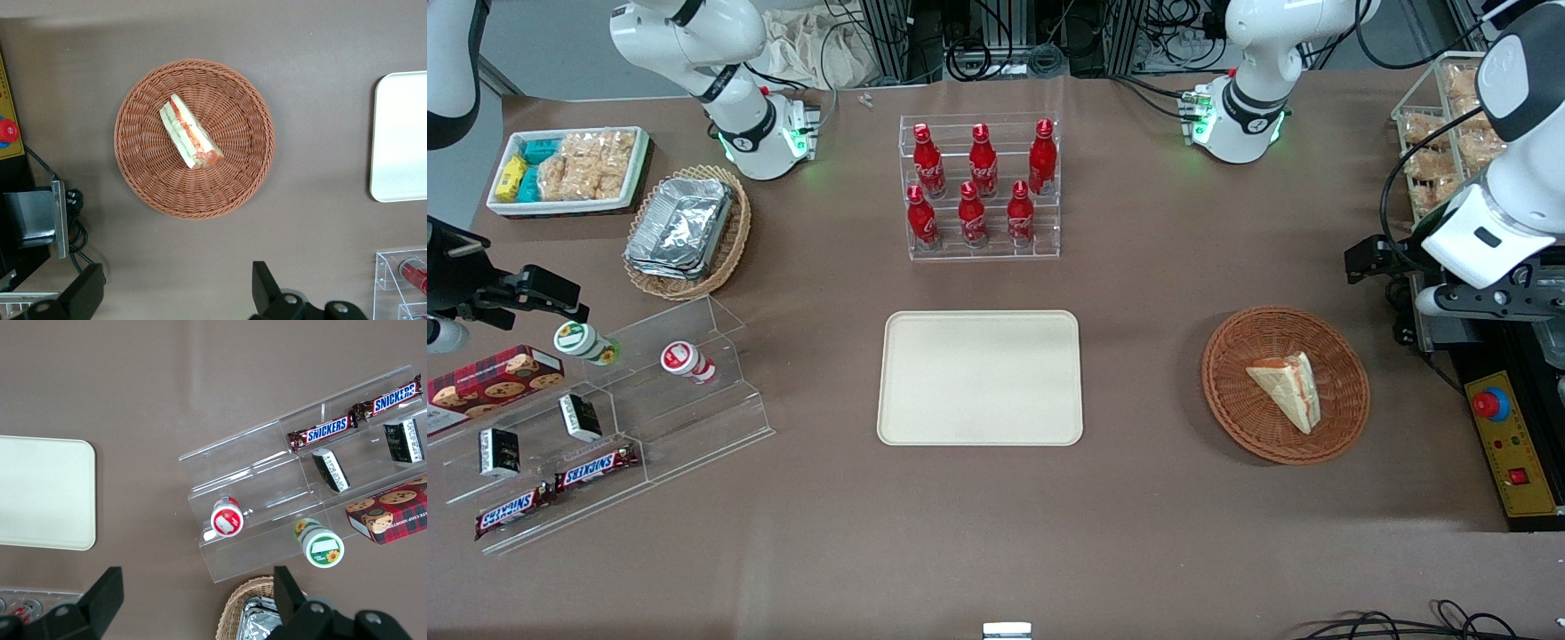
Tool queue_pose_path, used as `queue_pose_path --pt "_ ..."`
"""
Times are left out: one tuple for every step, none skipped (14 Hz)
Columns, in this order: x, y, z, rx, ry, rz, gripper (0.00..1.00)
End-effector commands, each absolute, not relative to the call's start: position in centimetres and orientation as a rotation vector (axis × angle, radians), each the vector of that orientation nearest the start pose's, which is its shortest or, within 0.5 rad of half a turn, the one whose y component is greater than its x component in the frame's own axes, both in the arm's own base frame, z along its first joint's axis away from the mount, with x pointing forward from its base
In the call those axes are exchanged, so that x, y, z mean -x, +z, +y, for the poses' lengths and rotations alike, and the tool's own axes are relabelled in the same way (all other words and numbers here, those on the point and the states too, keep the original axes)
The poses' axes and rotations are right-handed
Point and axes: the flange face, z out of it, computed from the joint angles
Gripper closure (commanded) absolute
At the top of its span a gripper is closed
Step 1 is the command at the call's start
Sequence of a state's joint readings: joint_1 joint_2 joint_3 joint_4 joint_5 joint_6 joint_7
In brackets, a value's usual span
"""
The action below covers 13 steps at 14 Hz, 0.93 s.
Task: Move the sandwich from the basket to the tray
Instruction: 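Move the left gripper over the wrapped sandwich in the wicker basket and lower it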
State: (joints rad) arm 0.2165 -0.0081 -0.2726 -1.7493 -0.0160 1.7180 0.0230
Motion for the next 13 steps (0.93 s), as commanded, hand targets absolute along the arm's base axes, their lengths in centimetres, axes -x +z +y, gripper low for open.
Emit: queue_pose_path --pt "-56.0 55.8 -3.5 3.139 0.057 0.116 0.00" --pt "-56.1 55.9 -3.5 3.139 0.053 0.116 0.00" --pt "-56.4 55.5 -3.5 3.142 0.064 0.114 0.00" --pt "-56.7 55.5 -3.4 3.143 0.059 0.109 0.00" --pt "-56.9 54.7 -3.5 3.144 0.082 0.098 0.00" --pt "-56.8 54.0 -3.4 3.144 0.101 0.079 0.00" --pt "-56.7 53.2 -3.4 3.143 0.109 0.055 0.00" --pt "-56.8 52.5 -3.4 3.142 0.099 0.010 0.00" --pt "-56.9 51.3 -3.4 3.141 0.073 -0.074 0.00" --pt "-57.1 50.2 -3.4 3.141 0.025 -0.170 0.00" --pt "-57.2 49.2 -3.5 3.135 -0.006 -0.281 0.00" --pt "-57.3 48.3 -3.5 3.127 -0.017 -0.387 0.00" --pt "-57.6 46.8 -3.3 3.119 -0.005 -0.469 0.00"
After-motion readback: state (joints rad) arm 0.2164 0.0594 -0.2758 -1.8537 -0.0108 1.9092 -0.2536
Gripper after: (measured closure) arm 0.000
